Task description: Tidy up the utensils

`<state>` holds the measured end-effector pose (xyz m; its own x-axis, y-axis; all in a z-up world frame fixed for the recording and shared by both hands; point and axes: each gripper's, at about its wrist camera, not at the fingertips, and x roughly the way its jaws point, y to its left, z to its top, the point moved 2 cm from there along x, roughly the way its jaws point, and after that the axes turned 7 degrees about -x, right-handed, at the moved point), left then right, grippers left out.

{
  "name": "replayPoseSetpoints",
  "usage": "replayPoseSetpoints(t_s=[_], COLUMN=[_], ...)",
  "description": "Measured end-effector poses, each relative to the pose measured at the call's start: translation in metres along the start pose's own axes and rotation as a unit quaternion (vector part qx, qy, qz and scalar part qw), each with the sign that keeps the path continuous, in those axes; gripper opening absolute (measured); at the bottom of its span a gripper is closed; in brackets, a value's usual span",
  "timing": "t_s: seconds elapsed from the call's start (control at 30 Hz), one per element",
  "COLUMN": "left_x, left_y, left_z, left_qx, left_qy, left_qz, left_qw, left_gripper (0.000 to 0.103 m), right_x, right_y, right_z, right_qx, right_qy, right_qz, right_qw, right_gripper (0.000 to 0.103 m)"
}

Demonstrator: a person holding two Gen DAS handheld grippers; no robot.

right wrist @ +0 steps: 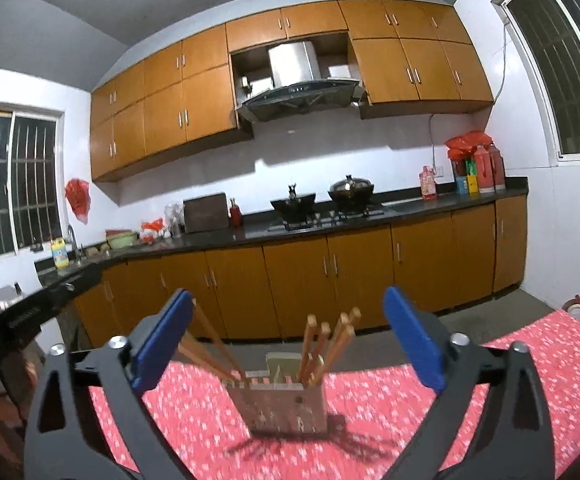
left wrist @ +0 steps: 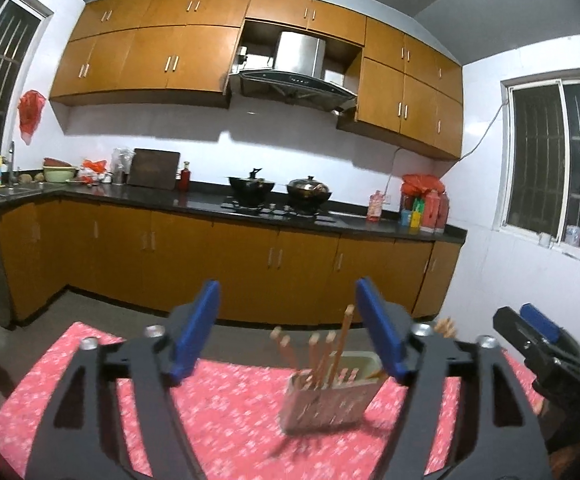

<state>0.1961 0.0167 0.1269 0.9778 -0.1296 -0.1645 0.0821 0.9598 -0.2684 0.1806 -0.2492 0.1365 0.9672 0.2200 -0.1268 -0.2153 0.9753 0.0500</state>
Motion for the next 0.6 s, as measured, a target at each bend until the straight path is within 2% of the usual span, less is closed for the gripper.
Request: replayPoseSetpoints(t_s=[0.07,0.17,0.37,0.47,0.6], left_x=[-0.016,-0.036,-0.069,-0.079,-0.091], left_y=[0.007,0.013,0.023,0.024,0.027], left_z=[-0.012,-0.032,-0.065,-0.076,-0.097], left_qx=[0.006,0.02,0.041,0.041,0.038], left_qy=[0.007,0.015,0.03,0.04,0.057], left_qz=[0.007,0.018,0.042,0.048,0.044], left_qw=[0.9999,0.9995,0.9979,0.9972,0.9967], left_gripper=[0.09,0.099,0.099,0.099,0.099], right_x=[-0.008,-0.015,-0.033,-0.053,-0.068], right_y=[0.003,0.007,0.027,0.037,0.043], right_z=[-0.011,-0.024,-0.054,-0.073,-0.089], right_qx=[-0.012,-0.026,-0.064,-0.091,-0.098], right_qy=[0.015,0.037,0.081,0.091,0.097], right_qz=[-0.014,-0.028,-0.06,-0.071,-0.075], right_qw=[1.0,0.999,0.993,0.989,0.988], right_gripper=[0.101,0.101,0.101,0.101,0.101])
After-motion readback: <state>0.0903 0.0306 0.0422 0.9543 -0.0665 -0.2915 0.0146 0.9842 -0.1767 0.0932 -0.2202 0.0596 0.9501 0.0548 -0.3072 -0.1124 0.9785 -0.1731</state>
